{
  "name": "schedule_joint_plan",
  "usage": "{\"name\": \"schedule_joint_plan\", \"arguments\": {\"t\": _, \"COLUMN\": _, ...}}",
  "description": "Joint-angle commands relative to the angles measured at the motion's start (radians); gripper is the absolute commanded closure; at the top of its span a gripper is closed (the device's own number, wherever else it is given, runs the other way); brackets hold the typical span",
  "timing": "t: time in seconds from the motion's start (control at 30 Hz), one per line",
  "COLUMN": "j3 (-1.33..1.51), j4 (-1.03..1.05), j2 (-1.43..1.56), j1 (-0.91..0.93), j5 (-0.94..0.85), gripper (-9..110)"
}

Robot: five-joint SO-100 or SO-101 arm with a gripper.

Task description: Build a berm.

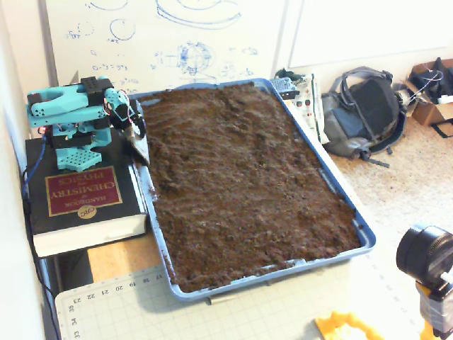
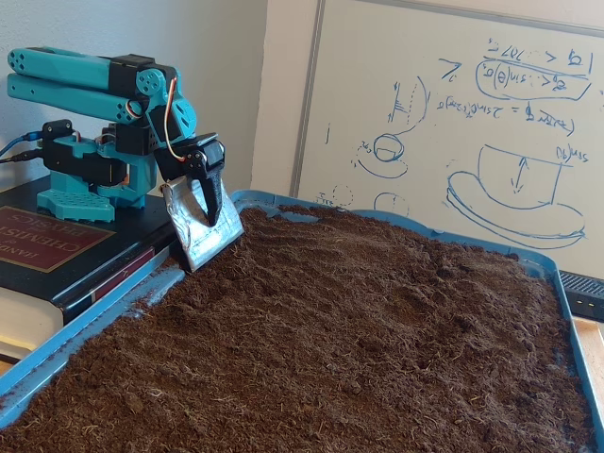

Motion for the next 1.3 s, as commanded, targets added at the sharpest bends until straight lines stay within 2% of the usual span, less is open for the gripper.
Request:
{"name": "schedule_joint_plan", "arguments": {"t": 0.0, "j3": -0.028, "j4": 0.002, "j2": -0.015, "j1": 0.012, "j5": 0.008, "gripper": 101}}
{"name": "schedule_joint_plan", "arguments": {"t": 0.3, "j3": -0.1, "j4": 0.003, "j2": -0.031, "j1": 0.012, "j5": 0.008, "gripper": 101}}
{"name": "schedule_joint_plan", "arguments": {"t": 0.53, "j3": -0.293, "j4": 0.003, "j2": -0.285, "j1": 0.012, "j5": 0.002, "gripper": 101}}
{"name": "schedule_joint_plan", "arguments": {"t": 0.87, "j3": -0.575, "j4": 0.005, "j2": -0.529, "j1": 0.018, "j5": -0.206, "gripper": 101}}
{"name": "schedule_joint_plan", "arguments": {"t": 1.03, "j3": -0.693, "j4": 0.012, "j2": -0.746, "j1": 0.1, "j5": -0.235, "gripper": 101}}
{"name": "schedule_joint_plan", "arguments": {"t": 1.27, "j3": -0.93, "j4": 0.262, "j2": -0.951, "j1": 0.115, "j5": -0.239, "gripper": 101}}
